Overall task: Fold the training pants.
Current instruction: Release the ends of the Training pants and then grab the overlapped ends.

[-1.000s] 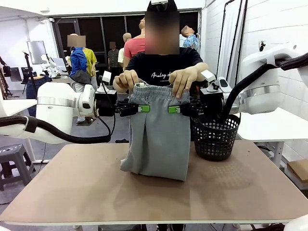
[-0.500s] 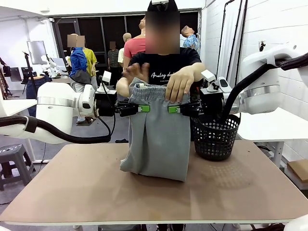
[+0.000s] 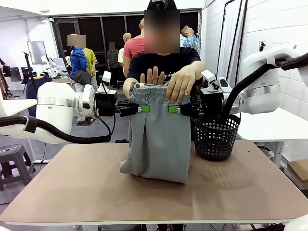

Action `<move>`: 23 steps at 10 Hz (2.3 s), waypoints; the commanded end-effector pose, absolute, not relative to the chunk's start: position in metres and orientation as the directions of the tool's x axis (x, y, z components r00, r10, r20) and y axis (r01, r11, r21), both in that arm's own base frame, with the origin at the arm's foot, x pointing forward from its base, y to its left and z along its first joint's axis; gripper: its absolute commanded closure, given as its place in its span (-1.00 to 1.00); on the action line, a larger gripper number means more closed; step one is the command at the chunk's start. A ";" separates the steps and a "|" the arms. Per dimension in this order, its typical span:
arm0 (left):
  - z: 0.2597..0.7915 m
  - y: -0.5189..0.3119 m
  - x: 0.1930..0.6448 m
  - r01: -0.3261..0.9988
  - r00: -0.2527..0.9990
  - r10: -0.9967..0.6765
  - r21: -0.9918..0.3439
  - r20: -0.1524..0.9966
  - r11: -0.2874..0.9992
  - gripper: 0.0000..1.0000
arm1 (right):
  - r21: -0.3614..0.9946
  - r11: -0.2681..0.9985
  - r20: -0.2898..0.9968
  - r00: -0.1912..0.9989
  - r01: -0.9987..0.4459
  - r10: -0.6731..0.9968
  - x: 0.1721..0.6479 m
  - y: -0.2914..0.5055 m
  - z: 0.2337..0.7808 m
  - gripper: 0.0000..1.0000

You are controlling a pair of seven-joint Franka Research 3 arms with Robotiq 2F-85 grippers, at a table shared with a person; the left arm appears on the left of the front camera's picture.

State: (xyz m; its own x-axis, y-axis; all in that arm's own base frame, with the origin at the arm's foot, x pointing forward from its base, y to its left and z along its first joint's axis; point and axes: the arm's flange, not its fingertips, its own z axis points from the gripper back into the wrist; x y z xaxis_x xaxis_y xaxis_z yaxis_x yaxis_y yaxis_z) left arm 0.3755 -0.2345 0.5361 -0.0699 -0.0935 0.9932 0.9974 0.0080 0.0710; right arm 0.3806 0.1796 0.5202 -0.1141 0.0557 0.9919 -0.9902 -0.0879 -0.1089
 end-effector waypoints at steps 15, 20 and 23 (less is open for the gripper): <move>0.539 -0.234 0.374 0.997 -0.075 -0.088 0.076 0.993 0.007 1.00 | -0.119 -0.087 0.992 -0.121 -0.989 0.025 0.377 0.181 0.519 1.00; 0.539 -0.234 0.374 0.997 -0.075 -0.088 0.076 0.993 0.007 1.00 | -0.119 -0.087 0.992 -0.121 -0.989 0.025 0.377 0.181 0.519 1.00; 0.539 -0.234 0.374 0.997 -0.075 -0.088 0.076 0.993 0.007 1.00 | -0.119 -0.087 0.992 -0.121 -0.989 0.025 0.377 0.181 0.519 1.00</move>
State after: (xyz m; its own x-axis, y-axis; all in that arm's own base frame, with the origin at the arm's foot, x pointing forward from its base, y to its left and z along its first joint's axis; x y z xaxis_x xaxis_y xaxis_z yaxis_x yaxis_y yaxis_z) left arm 0.3747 -0.2352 0.5364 -0.0718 -0.0946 0.9929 0.9973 0.0066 0.0727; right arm 0.3804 0.1792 0.5205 -0.1127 0.0498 0.9924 -0.9902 -0.0887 -0.1080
